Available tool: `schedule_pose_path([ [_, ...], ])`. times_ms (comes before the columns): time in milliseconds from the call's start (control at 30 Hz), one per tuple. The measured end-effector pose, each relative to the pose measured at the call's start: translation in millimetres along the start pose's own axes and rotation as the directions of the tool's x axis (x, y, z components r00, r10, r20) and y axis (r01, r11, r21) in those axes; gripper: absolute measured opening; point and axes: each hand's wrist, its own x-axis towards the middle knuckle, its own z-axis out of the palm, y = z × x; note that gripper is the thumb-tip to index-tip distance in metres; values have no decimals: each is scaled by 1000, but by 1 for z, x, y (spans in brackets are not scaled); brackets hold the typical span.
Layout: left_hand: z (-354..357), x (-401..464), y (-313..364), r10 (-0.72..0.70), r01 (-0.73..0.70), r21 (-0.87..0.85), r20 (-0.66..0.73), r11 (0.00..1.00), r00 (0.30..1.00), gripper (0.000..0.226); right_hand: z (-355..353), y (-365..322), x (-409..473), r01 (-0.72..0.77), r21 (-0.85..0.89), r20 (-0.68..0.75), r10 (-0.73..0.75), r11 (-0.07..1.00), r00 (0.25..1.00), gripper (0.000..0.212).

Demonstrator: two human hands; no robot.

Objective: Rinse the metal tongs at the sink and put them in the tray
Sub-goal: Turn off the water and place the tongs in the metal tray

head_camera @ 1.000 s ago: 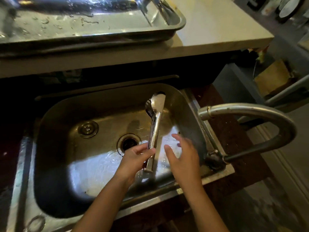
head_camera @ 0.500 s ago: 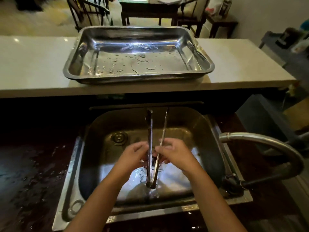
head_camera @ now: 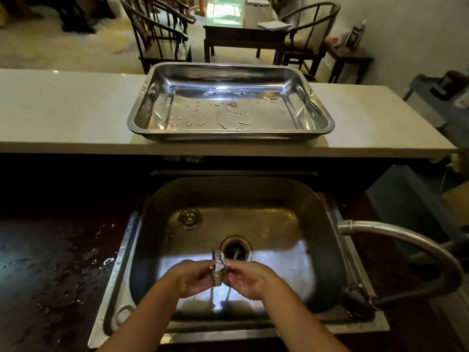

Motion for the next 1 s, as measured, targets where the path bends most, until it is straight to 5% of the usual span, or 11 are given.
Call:
schedule_pose_path([
  [167, -2, -4, 6, 22, -22, 9, 15, 1000, 1000, 16, 7, -6, -7, 55, -33, -9, -56, 998, 998, 13],
  [333, -1, -23, 19, 230, -238, 202, 60, 950, 971, 19, 15, -21, -36, 254, -343, 37, -258, 904, 966, 10],
  [400, 0, -35, 23, 351, -359, 267, 82, 894, 933, 22, 17, -24, -49, 368, -463, 55, -388, 807, 920, 24],
  [567, 8, -76, 36, 578, -612, 217, 204, 761, 790, 28, 26, -36, -84, 629, -533, 88, -702, 566, 707, 55],
  [700, 15, -107, 73, 793, -806, 299, 198, 511, 576, 37, 42, -66, -117, 728, -629, 143, -880, 274, 454, 56],
  [800, 22, -134, 118, 875, -886, 270, 208, 378, 436, 39, 61, -108, -150, 768, -633, 210, -933, 99, 293, 61],
  [1000, 43, -188, 224, 933, -954, 217, 250, 205, 258, 36, 109, -213, -215, 750, -649, 323, -939, -129, 118, 62],
])
